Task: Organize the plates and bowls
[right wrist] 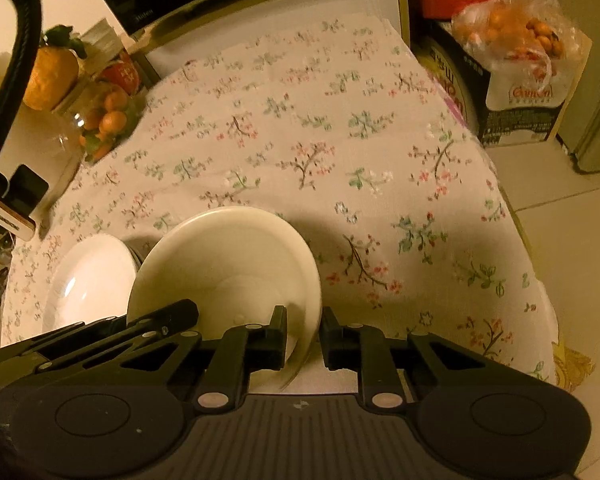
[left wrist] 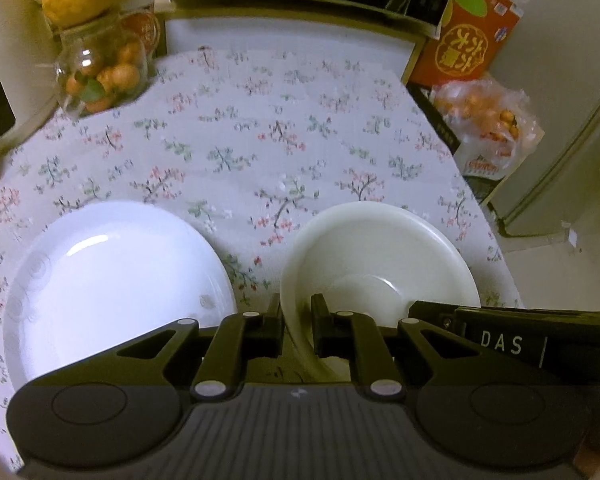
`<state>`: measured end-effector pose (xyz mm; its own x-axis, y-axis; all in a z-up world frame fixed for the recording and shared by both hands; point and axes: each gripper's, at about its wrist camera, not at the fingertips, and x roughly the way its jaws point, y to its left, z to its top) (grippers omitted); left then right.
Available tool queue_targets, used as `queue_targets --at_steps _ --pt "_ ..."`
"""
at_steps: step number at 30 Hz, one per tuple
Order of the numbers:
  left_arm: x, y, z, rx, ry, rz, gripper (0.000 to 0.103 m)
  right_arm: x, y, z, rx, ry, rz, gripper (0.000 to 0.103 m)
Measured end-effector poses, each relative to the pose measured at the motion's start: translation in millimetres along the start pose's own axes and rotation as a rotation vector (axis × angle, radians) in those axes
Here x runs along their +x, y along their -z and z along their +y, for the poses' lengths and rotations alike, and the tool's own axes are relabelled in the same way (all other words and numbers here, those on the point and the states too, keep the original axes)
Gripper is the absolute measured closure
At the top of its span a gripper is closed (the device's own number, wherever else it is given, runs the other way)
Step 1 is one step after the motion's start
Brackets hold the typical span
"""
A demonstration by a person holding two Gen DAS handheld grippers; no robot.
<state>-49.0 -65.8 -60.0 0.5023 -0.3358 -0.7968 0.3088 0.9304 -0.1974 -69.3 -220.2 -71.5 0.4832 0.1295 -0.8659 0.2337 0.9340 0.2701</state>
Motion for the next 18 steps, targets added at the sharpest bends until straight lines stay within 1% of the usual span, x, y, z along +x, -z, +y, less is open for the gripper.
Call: queue_targets --at_steps 7,13,18 --pt "-11 -9 14 -0.049 -0.004 -0.030 0.091 -9 -8 15 -0.025 -0.015 -0.057 0.087" --pt "-17 -11 23 -0.064 -0.028 -0.053 0.091 -12 -11 30 -0.041 -0.035 -0.077 0.087" --pt "-21 -11 30 -0.080 -0.034 -0.052 0.091 -11 -13 42 -0.059 -0.028 -0.092 0.087"
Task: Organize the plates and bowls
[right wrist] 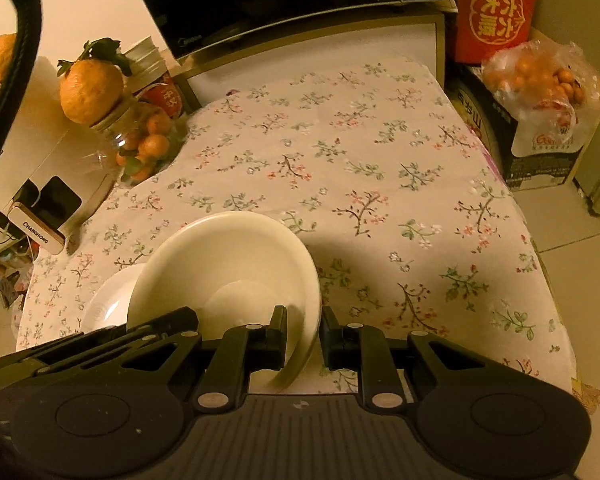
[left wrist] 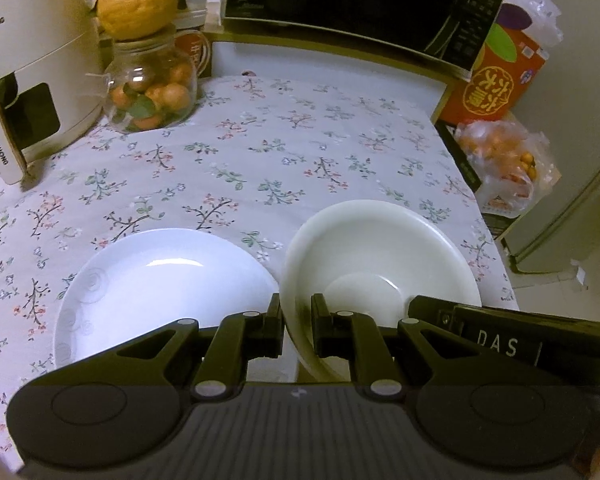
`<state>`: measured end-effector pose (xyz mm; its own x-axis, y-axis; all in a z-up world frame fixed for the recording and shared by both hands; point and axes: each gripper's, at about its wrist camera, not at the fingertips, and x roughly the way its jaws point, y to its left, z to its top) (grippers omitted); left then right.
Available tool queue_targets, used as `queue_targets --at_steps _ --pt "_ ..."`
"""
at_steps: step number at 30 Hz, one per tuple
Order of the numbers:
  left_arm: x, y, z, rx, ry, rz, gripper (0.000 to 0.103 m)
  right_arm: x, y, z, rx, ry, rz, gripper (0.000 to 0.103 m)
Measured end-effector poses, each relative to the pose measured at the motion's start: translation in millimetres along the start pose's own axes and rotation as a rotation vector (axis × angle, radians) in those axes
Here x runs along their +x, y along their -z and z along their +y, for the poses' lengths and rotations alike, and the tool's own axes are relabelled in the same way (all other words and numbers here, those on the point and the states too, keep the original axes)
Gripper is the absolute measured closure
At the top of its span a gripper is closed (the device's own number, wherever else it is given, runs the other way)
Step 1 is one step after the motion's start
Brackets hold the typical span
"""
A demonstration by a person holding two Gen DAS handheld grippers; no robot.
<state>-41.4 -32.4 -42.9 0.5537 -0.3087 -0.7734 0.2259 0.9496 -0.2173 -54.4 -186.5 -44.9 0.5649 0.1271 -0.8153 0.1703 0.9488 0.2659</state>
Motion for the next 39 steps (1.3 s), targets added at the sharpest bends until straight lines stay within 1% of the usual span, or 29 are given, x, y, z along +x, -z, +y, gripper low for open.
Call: queue_targets --at_steps 6,23,30,39 --pt "-6 -2 14 -0.016 -0.026 -0.016 0.091 2 -3 17 -0.029 -0.006 -0.012 0.086" --pt "-20 7 80 -0.131 -0.082 0.014 0.091 25 5 85 -0.147 -0.068 0.033 0.086" --pt "-22 9 92 -0.150 -0.099 0.026 0.091 33 10 103 -0.182 -0.074 0.054 0.086" --pt "-16 11 98 -0.165 -0.108 0.049 0.091 42 15 113 -0.202 -0.066 0.085 0.085"
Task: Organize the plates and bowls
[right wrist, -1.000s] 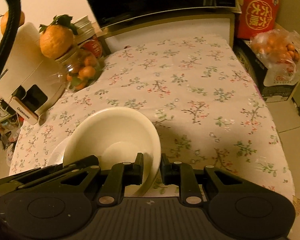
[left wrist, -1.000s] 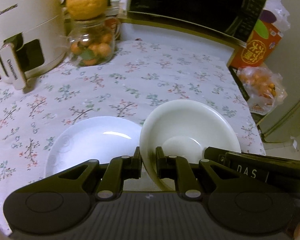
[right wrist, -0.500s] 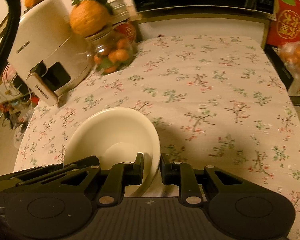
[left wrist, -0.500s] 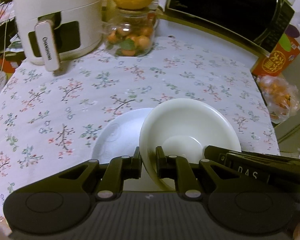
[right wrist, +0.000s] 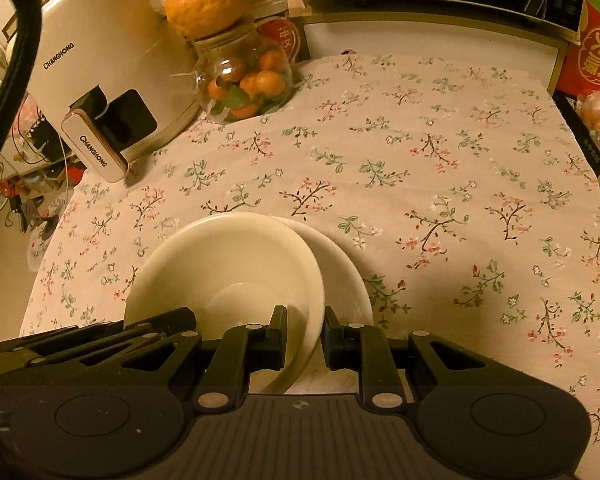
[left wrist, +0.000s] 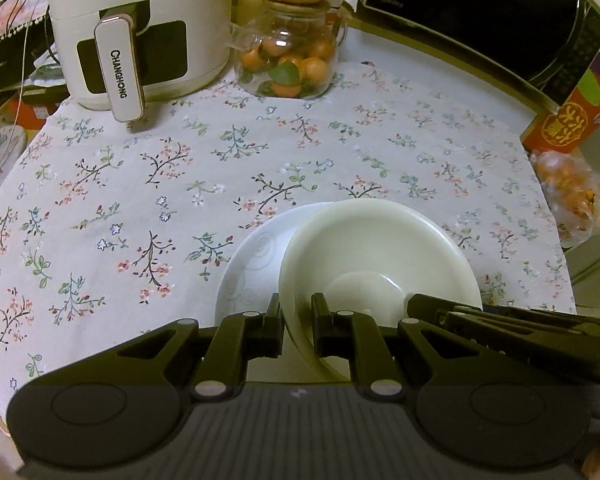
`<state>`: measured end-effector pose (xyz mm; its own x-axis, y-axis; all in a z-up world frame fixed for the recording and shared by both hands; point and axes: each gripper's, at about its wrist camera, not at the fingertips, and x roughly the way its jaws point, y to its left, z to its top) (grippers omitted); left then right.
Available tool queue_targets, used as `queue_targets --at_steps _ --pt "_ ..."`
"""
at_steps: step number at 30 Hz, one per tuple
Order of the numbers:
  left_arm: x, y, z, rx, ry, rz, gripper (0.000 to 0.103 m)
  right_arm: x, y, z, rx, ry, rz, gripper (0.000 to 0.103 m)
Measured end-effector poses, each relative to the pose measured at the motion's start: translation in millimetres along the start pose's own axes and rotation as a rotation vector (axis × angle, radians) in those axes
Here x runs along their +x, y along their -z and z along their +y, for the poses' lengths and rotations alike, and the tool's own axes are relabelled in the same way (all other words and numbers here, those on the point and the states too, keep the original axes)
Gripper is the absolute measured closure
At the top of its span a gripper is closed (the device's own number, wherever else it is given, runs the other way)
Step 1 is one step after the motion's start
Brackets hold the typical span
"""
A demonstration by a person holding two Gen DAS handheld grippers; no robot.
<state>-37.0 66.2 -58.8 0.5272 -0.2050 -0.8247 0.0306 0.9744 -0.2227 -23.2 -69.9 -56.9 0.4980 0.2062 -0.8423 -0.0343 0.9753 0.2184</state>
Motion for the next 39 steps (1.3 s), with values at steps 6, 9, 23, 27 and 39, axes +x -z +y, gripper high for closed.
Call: queue_targets --at_steps 6,9,23,27,39 --pt "6 0 2 -0.002 -0.006 0.011 0.091 6 1 -1 0.016 -0.005 0.022 0.086" --pt "9 1 3 -0.002 -0.005 0.015 0.091 9 2 -2 0.021 -0.003 0.032 0.086" --pt "11 0 4 -0.005 -0.002 0.016 0.091 10 2 -4 0.038 -0.005 0.037 0.085" --pt "12 0 4 -0.005 0.000 0.017 0.090 10 2 -4 0.038 -0.003 0.036 0.084" --pt "10 0 6 -0.027 0.013 0.029 0.086 9 2 -3 0.044 -0.015 0.042 0.083"
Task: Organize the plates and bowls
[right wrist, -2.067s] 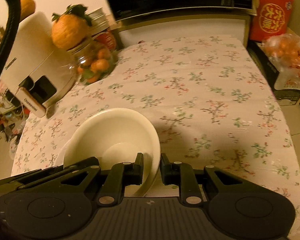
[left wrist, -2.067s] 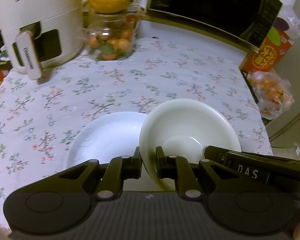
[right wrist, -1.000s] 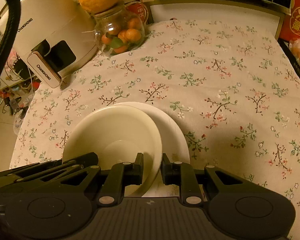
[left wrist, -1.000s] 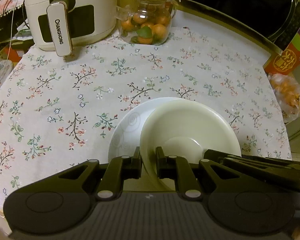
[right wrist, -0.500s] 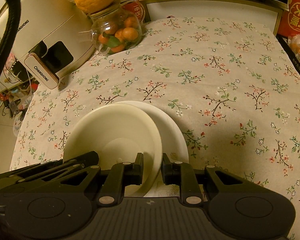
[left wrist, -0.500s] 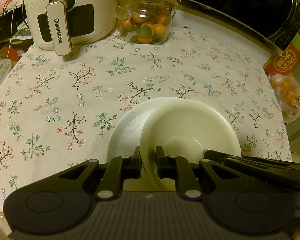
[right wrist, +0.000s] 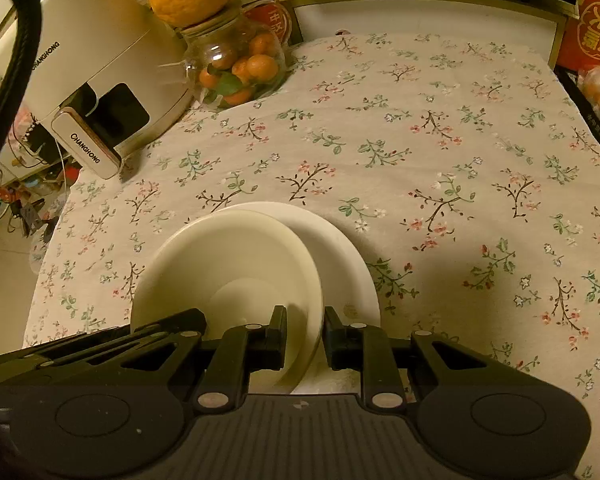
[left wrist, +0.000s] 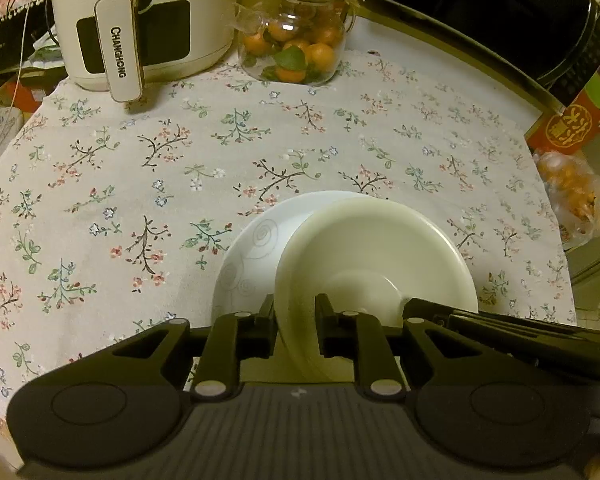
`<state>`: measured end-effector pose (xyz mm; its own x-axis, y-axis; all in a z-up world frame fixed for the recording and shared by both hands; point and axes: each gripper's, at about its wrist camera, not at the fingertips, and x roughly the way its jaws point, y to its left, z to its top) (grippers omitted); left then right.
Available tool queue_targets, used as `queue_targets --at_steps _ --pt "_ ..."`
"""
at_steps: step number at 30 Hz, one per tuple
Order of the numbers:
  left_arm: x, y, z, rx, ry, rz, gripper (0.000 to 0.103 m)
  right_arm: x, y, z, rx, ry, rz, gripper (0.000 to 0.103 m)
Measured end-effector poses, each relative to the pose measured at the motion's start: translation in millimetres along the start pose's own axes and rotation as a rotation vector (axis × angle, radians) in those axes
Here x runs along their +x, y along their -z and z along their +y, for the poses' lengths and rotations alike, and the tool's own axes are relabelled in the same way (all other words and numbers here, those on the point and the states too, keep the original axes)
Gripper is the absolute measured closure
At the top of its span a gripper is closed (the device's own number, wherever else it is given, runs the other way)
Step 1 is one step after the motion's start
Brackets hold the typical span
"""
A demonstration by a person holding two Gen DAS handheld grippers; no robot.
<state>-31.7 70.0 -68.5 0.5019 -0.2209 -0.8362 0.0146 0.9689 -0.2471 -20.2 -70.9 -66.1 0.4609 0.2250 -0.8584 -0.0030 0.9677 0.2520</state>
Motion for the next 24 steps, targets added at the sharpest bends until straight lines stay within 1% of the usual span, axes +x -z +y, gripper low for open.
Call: queue_targets --at_steps 5,8,11,13,14,15,17,19,21,24 --pt "-2 -1 1 0.000 -0.005 -0.009 0.081 -4 -1 1 -0.007 -0.006 -0.016 0.080" --pt "-6 -2 1 0.004 -0.011 -0.020 0.078 -9 -2 0 -0.002 -0.017 -0.033 0.080" --pt "-17 -2 2 0.010 -0.011 -0.047 0.077 -12 -1 -1 0.001 -0.022 -0.044 0.079" --pt "-28 1 3 0.014 -0.018 -0.071 0.072 -16 0 -1 0.000 -0.026 -0.049 0.079" --pt "-33 4 4 0.013 -0.018 -0.079 0.071 -19 1 0 -0.004 -0.030 -0.054 0.077" --pt "-39 7 5 0.011 -0.016 -0.087 0.069 -22 2 1 -0.011 -0.034 -0.062 0.074" --pt "-51 16 6 0.018 -0.027 -0.113 0.068 -32 8 5 -0.033 -0.037 -0.089 0.072" --pt "-65 24 7 0.034 -0.050 -0.148 0.061 -43 17 8 -0.058 -0.017 -0.129 0.071" --pt "-78 33 8 0.035 -0.062 -0.179 0.056 -55 30 10 -0.072 -0.007 -0.175 0.070" --pt "-92 42 8 0.038 -0.075 -0.205 0.055 -71 51 6 -0.025 -0.037 -0.200 0.069"
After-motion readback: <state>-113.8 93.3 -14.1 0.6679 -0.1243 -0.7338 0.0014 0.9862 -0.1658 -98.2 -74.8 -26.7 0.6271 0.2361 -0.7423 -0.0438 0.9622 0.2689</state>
